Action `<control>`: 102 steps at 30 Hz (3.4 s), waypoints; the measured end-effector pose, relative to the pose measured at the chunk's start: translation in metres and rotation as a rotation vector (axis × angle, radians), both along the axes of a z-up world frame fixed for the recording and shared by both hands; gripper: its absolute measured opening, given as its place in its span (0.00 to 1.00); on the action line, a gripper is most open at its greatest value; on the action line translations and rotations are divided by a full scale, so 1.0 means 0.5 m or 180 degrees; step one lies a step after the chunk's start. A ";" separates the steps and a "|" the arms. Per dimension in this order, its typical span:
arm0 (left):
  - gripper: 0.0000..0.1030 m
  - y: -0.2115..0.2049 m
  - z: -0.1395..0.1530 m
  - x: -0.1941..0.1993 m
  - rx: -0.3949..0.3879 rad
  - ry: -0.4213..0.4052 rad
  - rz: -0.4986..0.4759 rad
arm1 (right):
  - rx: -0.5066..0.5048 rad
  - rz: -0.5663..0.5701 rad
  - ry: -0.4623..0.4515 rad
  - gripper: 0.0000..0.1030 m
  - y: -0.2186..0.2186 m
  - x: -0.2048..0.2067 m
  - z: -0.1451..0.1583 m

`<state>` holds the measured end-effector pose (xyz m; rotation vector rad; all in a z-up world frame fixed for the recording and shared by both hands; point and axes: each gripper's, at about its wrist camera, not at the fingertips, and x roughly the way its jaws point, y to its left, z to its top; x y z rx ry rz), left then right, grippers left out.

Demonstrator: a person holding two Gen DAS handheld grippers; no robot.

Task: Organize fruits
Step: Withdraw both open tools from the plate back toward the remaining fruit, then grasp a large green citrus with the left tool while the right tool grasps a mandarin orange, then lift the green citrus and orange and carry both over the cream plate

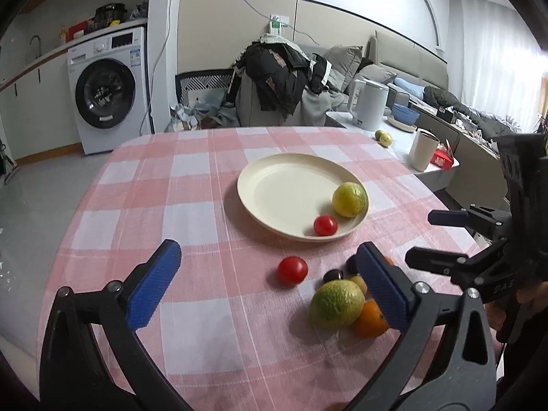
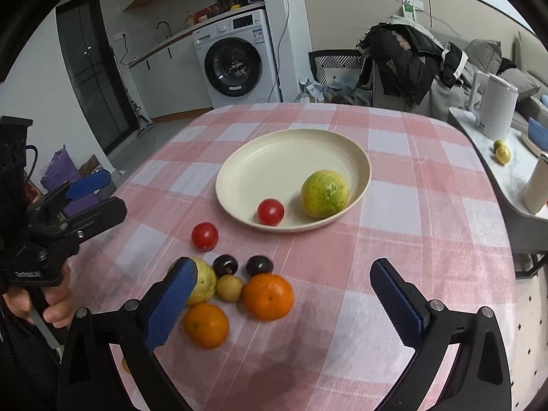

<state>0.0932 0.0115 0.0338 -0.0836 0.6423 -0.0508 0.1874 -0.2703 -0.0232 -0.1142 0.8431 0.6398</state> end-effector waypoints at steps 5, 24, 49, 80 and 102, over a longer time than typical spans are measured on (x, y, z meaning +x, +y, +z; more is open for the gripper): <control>0.99 -0.012 -0.008 -0.010 -0.0006 0.0033 -0.0056 | -0.0065 -0.0030 -0.0034 1.00 0.000 -0.004 0.005; 0.99 -0.041 -0.050 0.024 0.0065 0.0275 -0.0282 | -0.0496 -0.0071 0.0106 1.00 0.009 0.010 -0.057; 0.99 -0.039 -0.097 0.047 -0.0026 0.0478 -0.0307 | -0.0162 0.0161 0.0483 0.60 0.024 0.019 -0.110; 0.81 -0.057 -0.150 0.070 -0.0482 0.0885 -0.0468 | 0.0257 0.0174 0.0173 0.39 0.005 -0.008 -0.040; 0.48 -0.046 -0.157 0.069 -0.0849 0.0889 -0.0595 | 0.0374 0.0050 0.0120 0.39 -0.017 -0.006 -0.029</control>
